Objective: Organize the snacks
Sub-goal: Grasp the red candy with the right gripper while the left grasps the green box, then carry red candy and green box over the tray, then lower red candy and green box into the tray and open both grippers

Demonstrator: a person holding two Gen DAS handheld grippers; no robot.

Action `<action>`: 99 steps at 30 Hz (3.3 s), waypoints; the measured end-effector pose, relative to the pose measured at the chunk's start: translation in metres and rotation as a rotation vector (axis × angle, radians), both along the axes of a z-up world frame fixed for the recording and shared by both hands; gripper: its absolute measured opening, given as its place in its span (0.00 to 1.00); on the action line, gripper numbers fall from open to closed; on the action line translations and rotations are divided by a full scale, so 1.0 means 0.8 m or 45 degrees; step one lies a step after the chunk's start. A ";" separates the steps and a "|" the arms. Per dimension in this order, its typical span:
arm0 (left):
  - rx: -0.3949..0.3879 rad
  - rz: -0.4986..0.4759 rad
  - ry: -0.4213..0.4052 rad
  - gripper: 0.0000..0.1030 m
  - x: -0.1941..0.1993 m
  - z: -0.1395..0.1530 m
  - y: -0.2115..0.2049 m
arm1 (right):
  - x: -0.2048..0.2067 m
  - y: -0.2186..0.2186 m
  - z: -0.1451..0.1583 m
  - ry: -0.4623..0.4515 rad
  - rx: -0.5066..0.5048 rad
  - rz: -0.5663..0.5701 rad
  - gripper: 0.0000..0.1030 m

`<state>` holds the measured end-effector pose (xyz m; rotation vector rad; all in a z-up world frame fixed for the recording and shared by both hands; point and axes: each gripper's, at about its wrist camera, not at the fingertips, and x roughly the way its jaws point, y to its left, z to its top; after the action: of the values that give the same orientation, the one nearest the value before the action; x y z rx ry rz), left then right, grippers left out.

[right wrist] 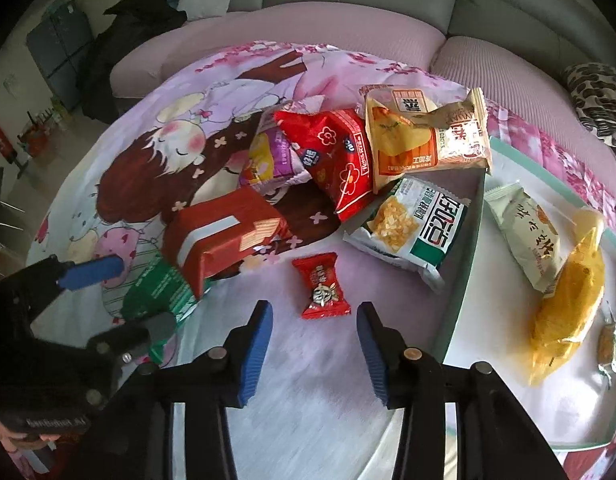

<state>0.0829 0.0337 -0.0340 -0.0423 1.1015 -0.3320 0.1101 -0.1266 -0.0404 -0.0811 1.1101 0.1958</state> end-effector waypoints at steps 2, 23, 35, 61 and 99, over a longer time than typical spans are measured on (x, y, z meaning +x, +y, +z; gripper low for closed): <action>0.009 -0.023 0.012 0.76 0.002 -0.005 -0.007 | 0.005 0.001 -0.004 0.008 -0.006 0.007 0.42; 0.099 -0.064 -0.013 0.43 0.009 -0.016 -0.032 | 0.025 0.001 -0.023 0.024 -0.012 0.008 0.27; 0.135 0.019 0.013 0.42 -0.016 -0.012 -0.010 | -0.020 0.010 -0.003 0.006 -0.021 0.049 0.27; 0.157 -0.119 -0.184 0.42 -0.041 0.105 -0.093 | -0.076 -0.100 0.075 -0.120 -0.015 -0.148 0.27; 0.190 -0.323 -0.129 0.43 0.013 0.069 -0.290 | -0.090 -0.314 0.018 0.025 0.007 -0.515 0.28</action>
<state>0.0934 -0.1984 0.0214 0.2462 1.0295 -0.4722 0.0383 -0.3781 -0.0262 0.1507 1.1223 -0.1623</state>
